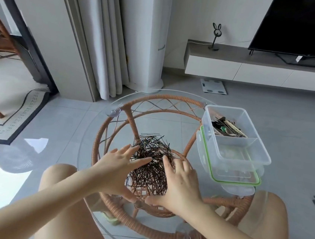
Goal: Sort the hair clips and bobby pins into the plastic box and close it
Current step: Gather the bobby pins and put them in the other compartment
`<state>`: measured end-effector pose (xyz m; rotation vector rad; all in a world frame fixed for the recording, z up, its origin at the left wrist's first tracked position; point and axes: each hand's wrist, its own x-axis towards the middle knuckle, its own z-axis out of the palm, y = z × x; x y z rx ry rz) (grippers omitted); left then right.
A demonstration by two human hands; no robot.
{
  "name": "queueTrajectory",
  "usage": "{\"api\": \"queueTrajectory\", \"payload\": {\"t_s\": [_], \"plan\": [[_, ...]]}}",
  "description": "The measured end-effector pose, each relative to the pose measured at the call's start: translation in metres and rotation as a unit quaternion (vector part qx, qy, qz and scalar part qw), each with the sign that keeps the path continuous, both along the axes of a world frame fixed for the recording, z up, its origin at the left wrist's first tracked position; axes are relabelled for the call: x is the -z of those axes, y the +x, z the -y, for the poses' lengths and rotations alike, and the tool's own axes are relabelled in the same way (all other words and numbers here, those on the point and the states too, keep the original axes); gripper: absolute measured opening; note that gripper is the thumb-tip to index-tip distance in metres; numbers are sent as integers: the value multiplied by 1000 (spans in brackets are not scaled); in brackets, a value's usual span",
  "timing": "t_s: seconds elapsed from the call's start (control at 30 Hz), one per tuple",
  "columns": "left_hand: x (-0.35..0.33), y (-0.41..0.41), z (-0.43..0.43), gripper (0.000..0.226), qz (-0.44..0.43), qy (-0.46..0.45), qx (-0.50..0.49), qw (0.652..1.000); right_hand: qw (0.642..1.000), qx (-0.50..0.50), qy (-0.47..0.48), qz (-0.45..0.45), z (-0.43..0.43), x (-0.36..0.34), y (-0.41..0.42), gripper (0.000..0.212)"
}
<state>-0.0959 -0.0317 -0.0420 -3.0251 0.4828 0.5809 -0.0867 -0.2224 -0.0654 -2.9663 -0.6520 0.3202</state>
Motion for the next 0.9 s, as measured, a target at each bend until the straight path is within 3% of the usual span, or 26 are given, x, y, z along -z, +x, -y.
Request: {"api": "queueTrajectory", "payload": {"t_s": [0.2,0.33,0.6,0.9], "plan": [[7,18,7,83,81,-75,-33,993,990,39,136,-15,-5,-1,11,75],[5,24,6,61,85,-136,-53,986,978,58,198,-29,-2,-5,16,55],[-9,27,3,40,96,-186,-100,973,976,53,209,-23,5,-22,19,41],[-30,30,-3,33,110,-202,-140,963,980,52,194,-6,19,-51,28,39]]}}
